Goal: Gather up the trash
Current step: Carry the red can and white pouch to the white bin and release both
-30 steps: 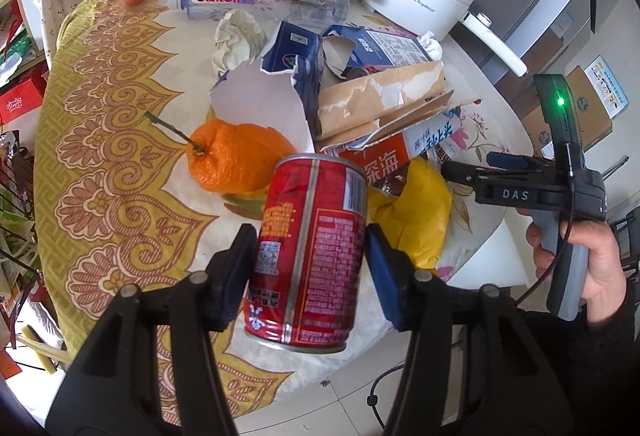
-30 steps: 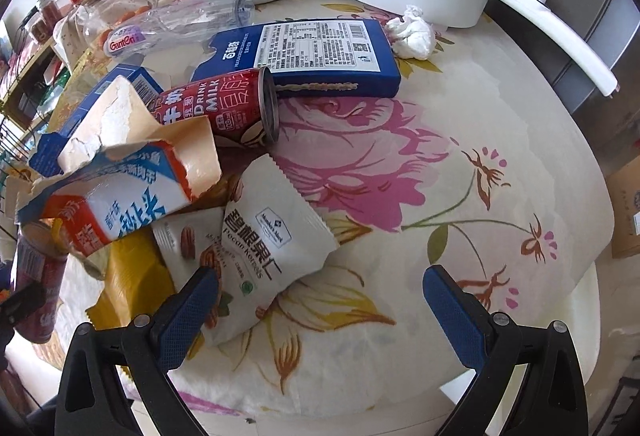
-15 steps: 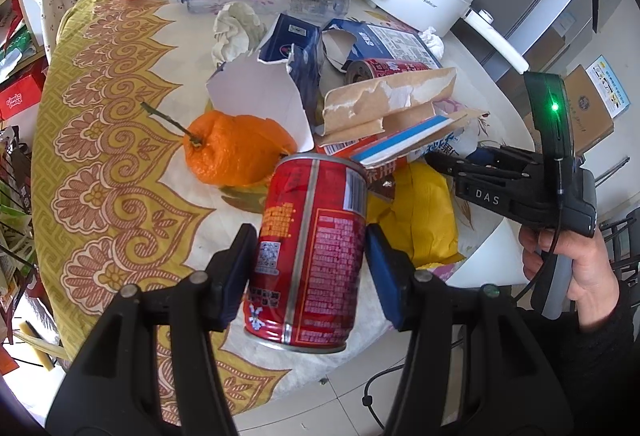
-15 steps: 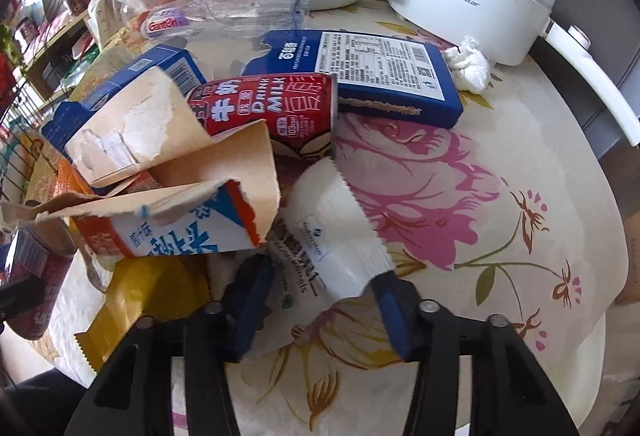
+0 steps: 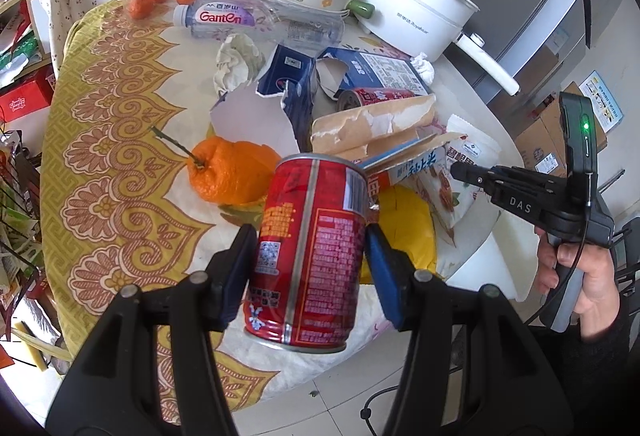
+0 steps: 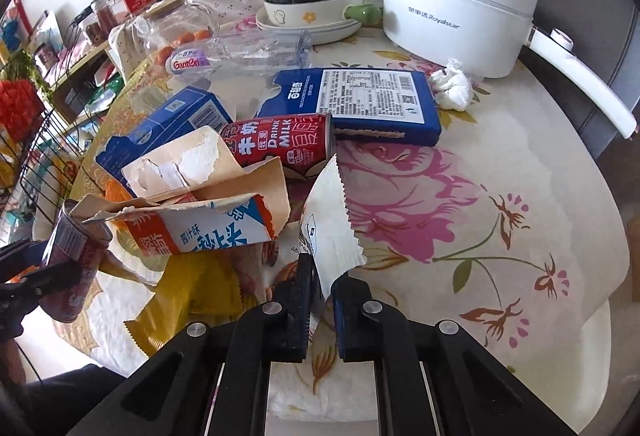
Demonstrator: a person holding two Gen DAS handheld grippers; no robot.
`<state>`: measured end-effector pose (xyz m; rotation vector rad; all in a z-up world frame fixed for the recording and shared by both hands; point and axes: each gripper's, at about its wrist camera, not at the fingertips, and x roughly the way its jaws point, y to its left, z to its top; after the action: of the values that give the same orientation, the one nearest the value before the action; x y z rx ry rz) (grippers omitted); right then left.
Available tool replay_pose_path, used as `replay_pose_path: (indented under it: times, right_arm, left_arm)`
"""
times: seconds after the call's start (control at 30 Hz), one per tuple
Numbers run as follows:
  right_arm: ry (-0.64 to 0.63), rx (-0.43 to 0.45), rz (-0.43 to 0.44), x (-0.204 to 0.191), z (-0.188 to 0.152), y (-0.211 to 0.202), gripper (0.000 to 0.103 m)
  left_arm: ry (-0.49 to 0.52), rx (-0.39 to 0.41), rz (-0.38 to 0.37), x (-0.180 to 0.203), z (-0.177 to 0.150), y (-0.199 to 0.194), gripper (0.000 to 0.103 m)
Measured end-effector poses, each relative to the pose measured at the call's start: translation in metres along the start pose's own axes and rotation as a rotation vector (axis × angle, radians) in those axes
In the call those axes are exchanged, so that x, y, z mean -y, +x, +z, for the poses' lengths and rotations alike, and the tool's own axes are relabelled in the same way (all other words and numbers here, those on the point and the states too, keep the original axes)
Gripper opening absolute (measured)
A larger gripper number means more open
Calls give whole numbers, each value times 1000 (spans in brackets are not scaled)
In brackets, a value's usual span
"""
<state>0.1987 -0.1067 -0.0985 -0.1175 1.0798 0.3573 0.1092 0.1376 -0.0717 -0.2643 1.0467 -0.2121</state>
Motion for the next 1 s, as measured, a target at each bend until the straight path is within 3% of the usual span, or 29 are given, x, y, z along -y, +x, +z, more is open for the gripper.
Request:
replay_pose_path:
  times: [0.43, 0.73, 1.0]
  right_arm:
    - [64, 70, -35, 45, -25, -62, 10]
    - [130, 94, -96, 94, -47, -98, 10]
    - [209, 104, -131, 135, -70, -124, 10]
  left_arm:
    - [32, 64, -69, 36, 7, -10, 57]
    - [88, 59, -112, 84, 13, 10, 57]
    - [145, 78, -202, 144, 24, 20, 57]
